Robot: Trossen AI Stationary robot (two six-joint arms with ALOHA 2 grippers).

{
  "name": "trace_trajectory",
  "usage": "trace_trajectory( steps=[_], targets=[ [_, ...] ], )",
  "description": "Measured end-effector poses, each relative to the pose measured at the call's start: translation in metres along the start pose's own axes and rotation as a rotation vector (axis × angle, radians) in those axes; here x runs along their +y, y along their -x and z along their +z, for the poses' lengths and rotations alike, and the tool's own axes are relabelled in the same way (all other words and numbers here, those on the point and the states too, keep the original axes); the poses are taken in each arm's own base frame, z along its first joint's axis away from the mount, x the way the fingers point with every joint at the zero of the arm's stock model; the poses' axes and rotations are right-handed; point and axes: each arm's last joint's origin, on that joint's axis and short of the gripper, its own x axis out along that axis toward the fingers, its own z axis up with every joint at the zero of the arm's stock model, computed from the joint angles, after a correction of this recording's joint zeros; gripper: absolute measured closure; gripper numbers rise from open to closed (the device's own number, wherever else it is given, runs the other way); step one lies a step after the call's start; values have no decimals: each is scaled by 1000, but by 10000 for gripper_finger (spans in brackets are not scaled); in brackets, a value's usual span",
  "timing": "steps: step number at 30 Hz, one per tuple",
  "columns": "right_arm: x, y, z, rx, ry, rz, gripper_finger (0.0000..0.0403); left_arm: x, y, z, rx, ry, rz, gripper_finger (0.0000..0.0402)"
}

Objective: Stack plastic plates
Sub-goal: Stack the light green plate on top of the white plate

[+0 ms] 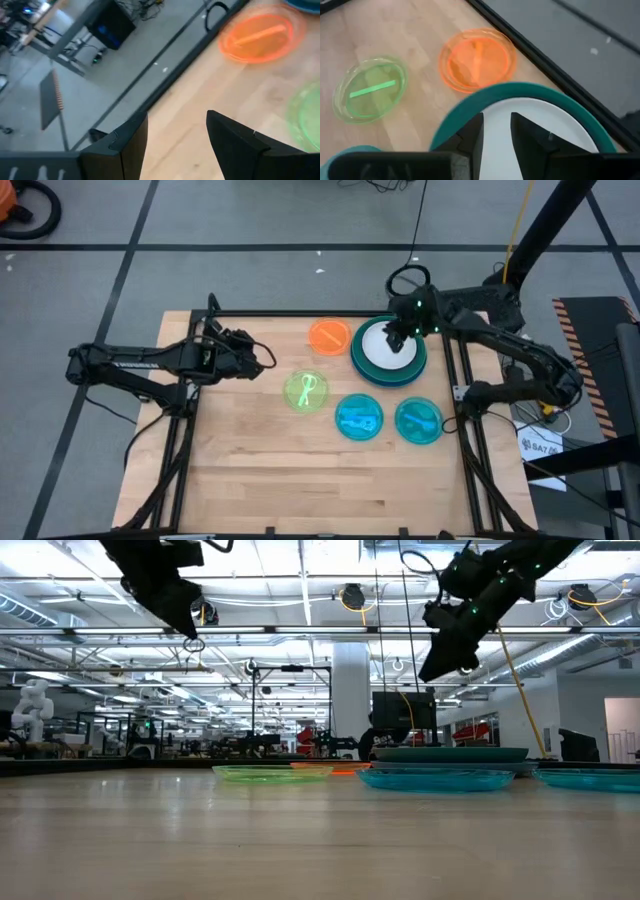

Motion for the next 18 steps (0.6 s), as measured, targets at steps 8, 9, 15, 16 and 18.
trace_trajectory(
  steps=[8,9,15,16,18],
  targets=[
    [46,4,-24,-170,143,38,312,-30,-10,-7,26,-44,-167,192],
    [49,5,-25,-178,158,43,312,-34,-12,-6,34,-61,-205,192],
    [69,10,-19,-289,298,94,312,-64,-25,2,36,-173,-510,192],
    [72,11,-18,-307,325,104,312,-69,-27,3,34,-187,-565,192],
    [76,15,-18,-327,381,114,312,-77,-32,4,37,-220,-656,192]
  ],
)
